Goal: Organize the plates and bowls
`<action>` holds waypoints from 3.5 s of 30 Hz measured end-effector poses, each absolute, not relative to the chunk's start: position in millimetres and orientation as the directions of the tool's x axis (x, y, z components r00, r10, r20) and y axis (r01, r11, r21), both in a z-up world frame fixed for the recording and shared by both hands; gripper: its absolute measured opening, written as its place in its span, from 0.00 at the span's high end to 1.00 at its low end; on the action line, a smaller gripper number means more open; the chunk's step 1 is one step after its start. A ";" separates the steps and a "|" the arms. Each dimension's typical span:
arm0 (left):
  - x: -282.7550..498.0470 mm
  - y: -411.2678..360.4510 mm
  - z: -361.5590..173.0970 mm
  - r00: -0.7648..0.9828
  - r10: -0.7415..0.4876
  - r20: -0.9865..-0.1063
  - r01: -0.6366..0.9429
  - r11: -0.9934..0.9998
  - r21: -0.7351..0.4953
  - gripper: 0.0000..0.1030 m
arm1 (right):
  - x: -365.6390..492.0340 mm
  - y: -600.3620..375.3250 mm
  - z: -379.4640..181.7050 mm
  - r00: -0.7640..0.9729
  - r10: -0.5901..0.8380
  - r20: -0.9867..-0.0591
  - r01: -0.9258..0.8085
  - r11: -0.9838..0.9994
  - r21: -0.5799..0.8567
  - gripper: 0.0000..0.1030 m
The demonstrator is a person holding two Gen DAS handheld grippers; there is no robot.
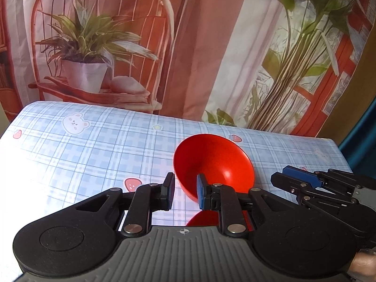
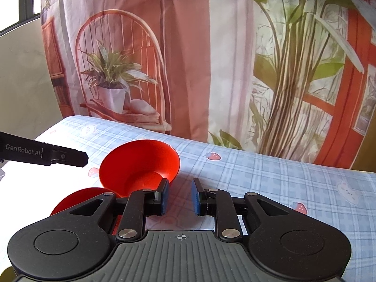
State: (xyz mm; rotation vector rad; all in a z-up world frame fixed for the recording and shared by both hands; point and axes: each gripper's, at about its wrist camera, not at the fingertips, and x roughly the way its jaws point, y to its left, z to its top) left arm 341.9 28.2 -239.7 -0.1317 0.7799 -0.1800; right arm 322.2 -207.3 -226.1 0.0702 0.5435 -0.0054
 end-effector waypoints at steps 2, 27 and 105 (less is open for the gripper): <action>351.4 28.2 -244.4 0.682 -0.210 -0.700 0.105 0.976 -0.190 0.78 | 330.2 -208.5 -225.3 0.858 0.028 -0.513 0.025 0.995 0.096 0.81; 395.2 19.6 -274.5 0.610 -0.228 -0.759 0.115 0.973 -0.199 0.83 | 381.1 -212.4 -248.6 0.808 0.053 -0.587 0.040 0.989 0.144 0.80; 262.0 27.4 -239.4 0.684 -0.249 -0.686 0.171 0.968 -0.181 0.85 | 267.9 -161.3 -215.4 0.835 0.020 -0.550 0.020 0.998 0.067 0.88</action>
